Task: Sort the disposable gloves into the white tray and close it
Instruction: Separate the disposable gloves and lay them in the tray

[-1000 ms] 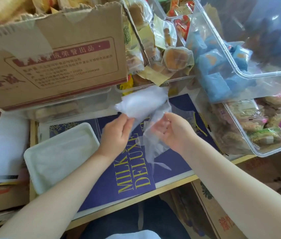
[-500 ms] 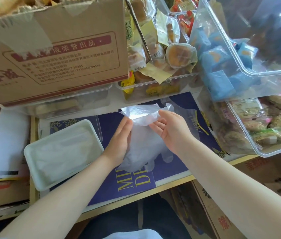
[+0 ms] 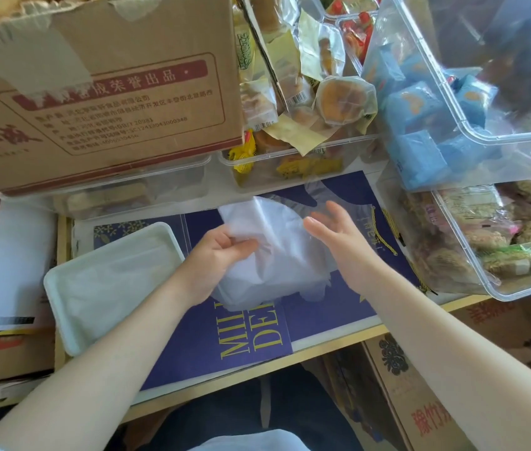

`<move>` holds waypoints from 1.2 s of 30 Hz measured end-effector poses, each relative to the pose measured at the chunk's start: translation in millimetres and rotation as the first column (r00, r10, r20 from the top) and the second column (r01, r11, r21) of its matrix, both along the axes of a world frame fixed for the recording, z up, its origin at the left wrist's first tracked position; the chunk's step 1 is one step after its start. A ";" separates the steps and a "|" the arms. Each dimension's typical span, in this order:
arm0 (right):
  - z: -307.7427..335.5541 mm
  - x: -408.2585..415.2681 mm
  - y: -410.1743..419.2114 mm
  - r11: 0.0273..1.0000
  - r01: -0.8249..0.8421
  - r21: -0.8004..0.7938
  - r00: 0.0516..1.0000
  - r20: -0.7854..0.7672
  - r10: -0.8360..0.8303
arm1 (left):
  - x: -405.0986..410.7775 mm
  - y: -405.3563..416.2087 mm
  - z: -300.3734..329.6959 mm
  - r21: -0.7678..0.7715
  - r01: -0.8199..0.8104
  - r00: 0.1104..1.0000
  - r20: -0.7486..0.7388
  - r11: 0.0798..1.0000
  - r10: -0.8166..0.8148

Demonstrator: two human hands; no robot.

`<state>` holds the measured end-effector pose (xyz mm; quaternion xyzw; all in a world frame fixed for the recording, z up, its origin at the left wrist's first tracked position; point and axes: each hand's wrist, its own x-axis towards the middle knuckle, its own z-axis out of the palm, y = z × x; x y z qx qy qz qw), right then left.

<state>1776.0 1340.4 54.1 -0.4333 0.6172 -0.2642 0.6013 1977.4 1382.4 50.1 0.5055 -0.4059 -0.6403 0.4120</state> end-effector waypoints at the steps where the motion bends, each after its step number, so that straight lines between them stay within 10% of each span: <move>1: -3.5 -5.8 -2.2 0.994 -0.095 0.045 0.992 0.088 0.091 | 4.1 -0.8 1.5 0.003 0.030 0.999 -0.022 1.000 -0.030; 8: -8.9 -9.5 -2.5 0.859 -0.403 0.316 0.864 0.441 0.243 | 19.9 -1.7 -13.9 0.130 0.005 0.987 -0.157 0.991 0.015; 14: -19.7 -9.5 0.2 0.863 -0.353 0.361 0.897 0.394 0.202 | 18.5 -2.2 -24.6 0.198 -0.084 0.995 -0.033 0.977 0.092; 18: -51.2 -18.1 -5.3 0.980 -0.154 0.125 0.962 -0.209 0.178 | 9.5 -8.6 -44.7 0.138 -0.253 0.908 0.376 0.958 0.186; 21: -79.8 -42.5 -8.8 0.994 -0.104 0.043 0.643 -0.759 0.100 | 7.7 -11.9 -57.8 0.050 -0.246 0.757 0.634 0.968 0.160; 24: -89.9 -62.1 -8.8 0.994 0.088 0.071 0.496 -0.868 0.018 | 6.9 -12.7 -59.2 -0.001 -0.202 0.661 0.738 0.979 0.137; 36: -106.7 -51.2 -22.6 0.964 0.264 0.022 0.778 -0.595 -0.199 | 17.0 -3.9 -44.7 -0.097 -0.242 0.710 0.661 0.965 0.244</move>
